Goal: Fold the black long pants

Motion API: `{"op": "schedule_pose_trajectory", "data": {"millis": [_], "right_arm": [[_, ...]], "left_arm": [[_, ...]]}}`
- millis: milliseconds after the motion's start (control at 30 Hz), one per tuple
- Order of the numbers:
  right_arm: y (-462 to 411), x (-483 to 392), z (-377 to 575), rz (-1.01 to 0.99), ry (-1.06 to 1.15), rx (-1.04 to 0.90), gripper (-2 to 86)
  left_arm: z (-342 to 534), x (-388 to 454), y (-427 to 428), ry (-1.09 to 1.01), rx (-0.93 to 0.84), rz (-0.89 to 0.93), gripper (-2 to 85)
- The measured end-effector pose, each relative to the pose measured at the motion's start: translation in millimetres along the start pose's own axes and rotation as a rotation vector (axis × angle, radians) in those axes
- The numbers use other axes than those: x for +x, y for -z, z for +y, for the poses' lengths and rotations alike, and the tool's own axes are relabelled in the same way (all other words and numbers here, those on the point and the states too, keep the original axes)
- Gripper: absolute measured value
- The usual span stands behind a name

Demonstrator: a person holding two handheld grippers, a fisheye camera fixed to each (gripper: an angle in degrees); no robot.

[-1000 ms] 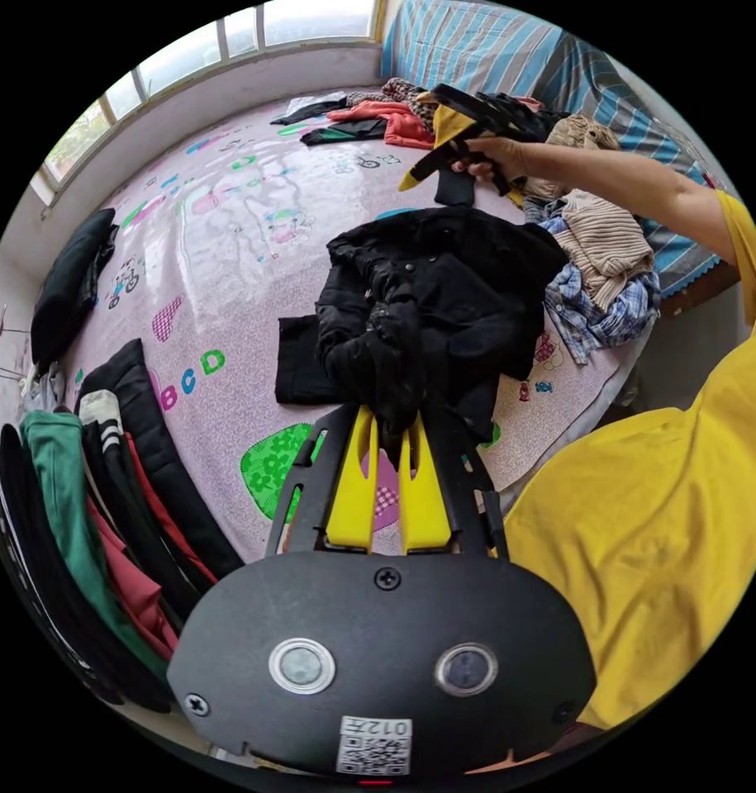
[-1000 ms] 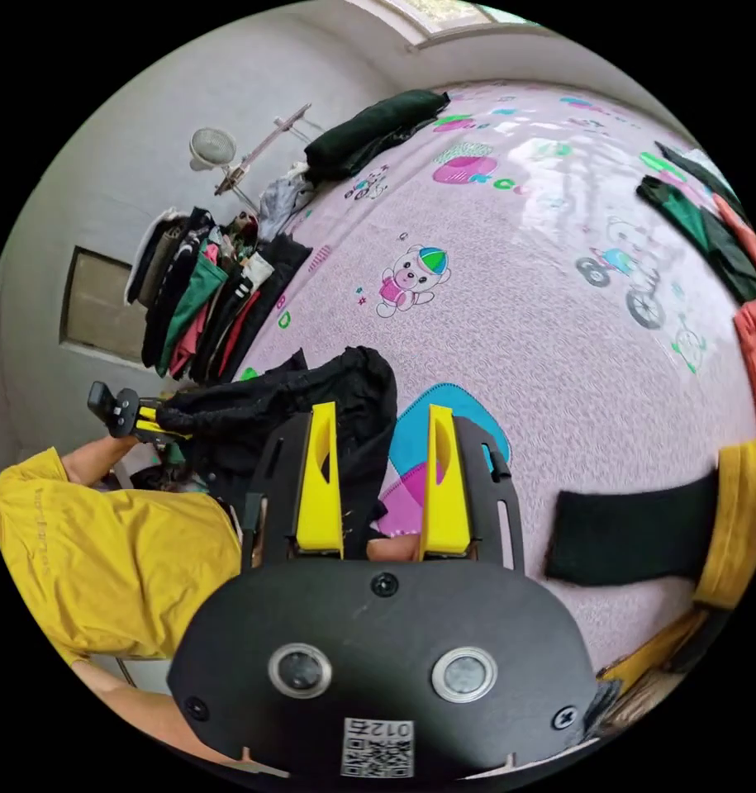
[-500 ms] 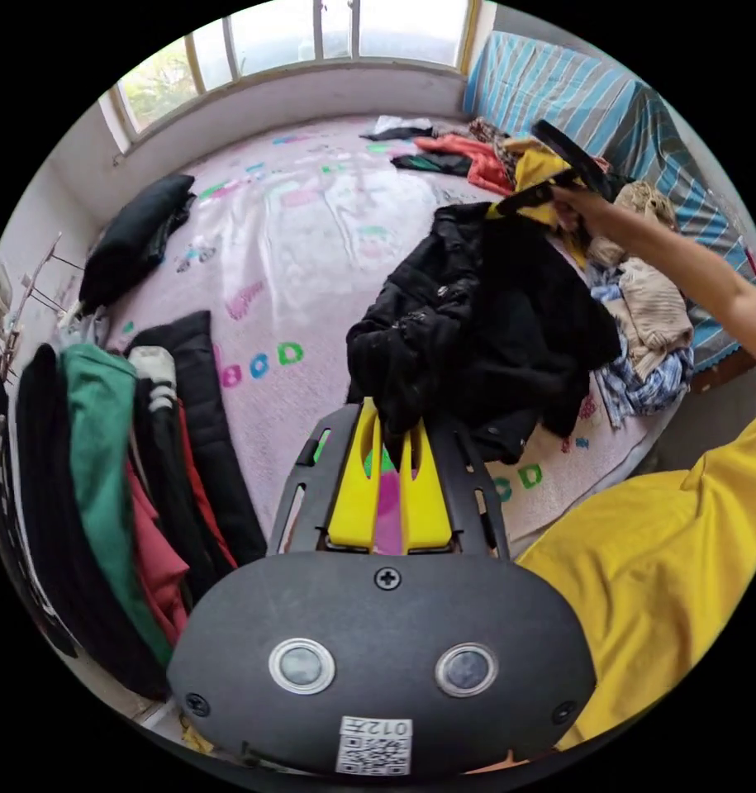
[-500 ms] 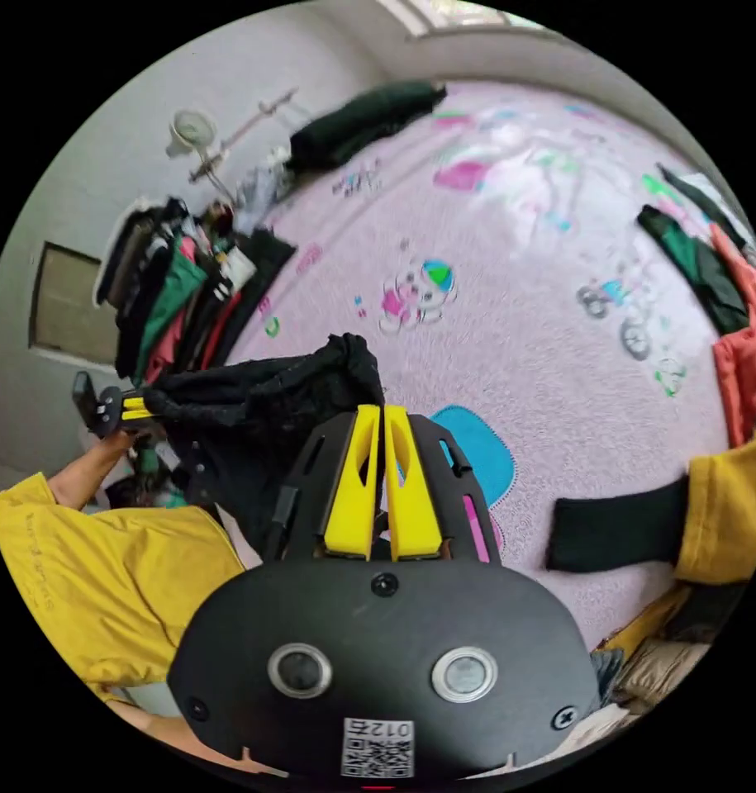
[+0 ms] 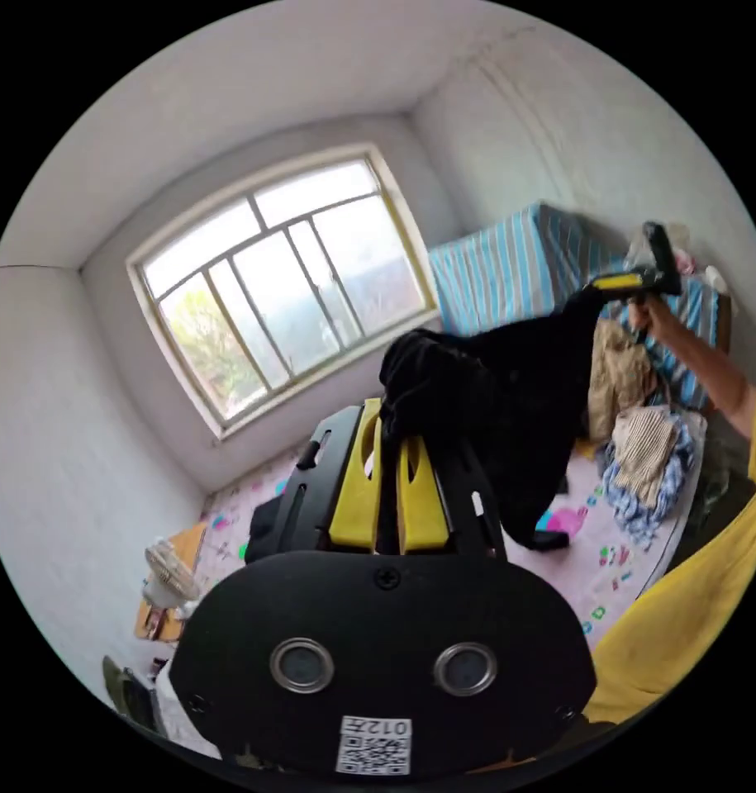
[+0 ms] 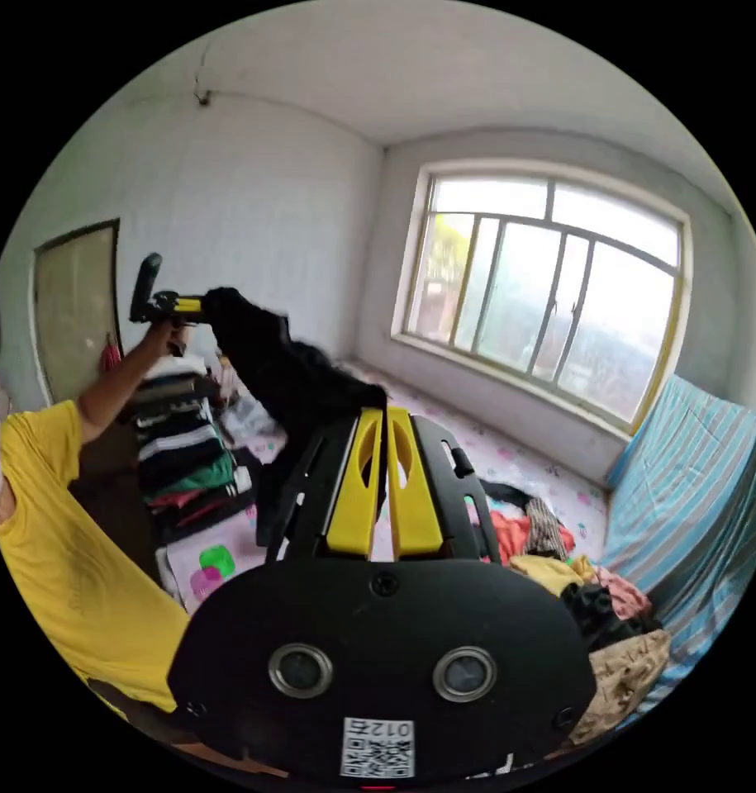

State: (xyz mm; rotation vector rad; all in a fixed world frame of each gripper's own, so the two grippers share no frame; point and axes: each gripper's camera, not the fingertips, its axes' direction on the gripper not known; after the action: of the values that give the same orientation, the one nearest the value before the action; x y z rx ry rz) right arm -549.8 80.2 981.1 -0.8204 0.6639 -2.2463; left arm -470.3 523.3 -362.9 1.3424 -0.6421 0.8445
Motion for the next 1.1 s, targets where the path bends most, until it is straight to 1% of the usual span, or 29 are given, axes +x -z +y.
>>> {"op": "schedule_pose_trajectory", "data": {"millis": [33, 67, 100, 133, 167, 200, 233, 267, 300, 333, 367, 400, 433, 467, 500, 533, 633, 733, 900, 1000, 1067, 1100], "right_arm": [[14, -11, -8, 0.064, 0.011, 0.066, 0.4], [13, -15, -12, 0.099, 0.021, 0.042, 0.4], [6, -15, -24, 0.08, 0.005, -0.064, 0.4], [13, -17, -38, 0.11, -0.027, -0.086, 0.3], [25, -23, -45, 0.124, -0.012, -0.033, 0.3], [45, -36, -61, 0.094, 0.026, 0.032, 0.3], [60, -53, -70, 0.178, 0.064, 0.119, 0.3], [66, -58, -73, 0.21, 0.074, 0.151, 0.3], [65, -56, -89, 0.187, 0.061, 0.085, 0.4], [68, -52, -107, 0.162, 0.018, 0.015, 0.4], [76, -56, -114, 0.184, 0.028, 0.036, 0.4], [91, -72, -129, 0.201, 0.084, 0.064, 0.4], [105, -91, -139, 0.287, 0.141, 0.117, 0.4], [111, -97, -143, 0.315, 0.153, 0.136, 0.4], [125, -99, -153, 0.29, 0.135, 0.156, 0.3], [141, -98, -161, 0.263, 0.108, 0.183, 0.3], [165, -116, -172, 0.307, 0.138, 0.191, 0.3], [186, -140, -172, 0.345, 0.168, 0.21, 0.3], [229, -163, -178, 0.324, 0.185, 0.297, 0.4], [233, -162, -190, 0.359, 0.232, 0.303, 0.4], [221, -146, -195, 0.36, 0.223, 0.291, 0.4], [207, -128, -195, 0.348, 0.194, 0.275, 0.5]], "left_arm": [[-2, -2, 16, 0.006, 0.054, -0.021, 0.1], [-5, 2, 8, -0.039, -0.025, -0.006, 0.1], [-13, 13, -14, -0.142, -0.277, -0.003, 0.0], [-21, 24, 8, -0.221, -0.242, -0.187, 0.0], [-27, 24, 25, -0.226, -0.222, -0.175, -0.1], [-33, 13, 63, -0.138, -0.069, -0.045, -0.1], [-29, 5, 84, -0.087, 0.06, -0.032, 0.0], [-29, 5, 82, -0.096, 0.033, -0.038, 0.0], [-37, 8, 65, -0.15, -0.149, -0.057, 0.0], [-43, 11, 74, -0.177, -0.166, -0.15, -0.1], [-46, 13, 88, -0.184, -0.116, -0.15, -0.2], [-49, 12, 113, -0.152, -0.005, -0.099, -0.3], [-50, 10, 123, -0.136, 0.045, -0.098, -0.3], [-51, 8, 122, -0.132, 0.023, -0.091, -0.3], [-55, 6, 118, -0.133, -0.049, -0.066, -0.3], [-55, 6, 121, -0.152, -0.069, -0.045, -0.3], [-52, 12, 147, -0.163, -0.033, 0.043, -0.4], [-46, 32, 185, -0.202, 0.01, 0.035, -0.4], [-50, 51, 237, -0.306, 0.049, 0.02, -0.5], [-59, 35, 225, -0.299, 0.03, 0.057, -0.4], [-62, 20, 191, -0.277, -0.011, 0.083, -0.4], [-60, 9, 159, -0.257, -0.055, 0.104, -0.4]]}}
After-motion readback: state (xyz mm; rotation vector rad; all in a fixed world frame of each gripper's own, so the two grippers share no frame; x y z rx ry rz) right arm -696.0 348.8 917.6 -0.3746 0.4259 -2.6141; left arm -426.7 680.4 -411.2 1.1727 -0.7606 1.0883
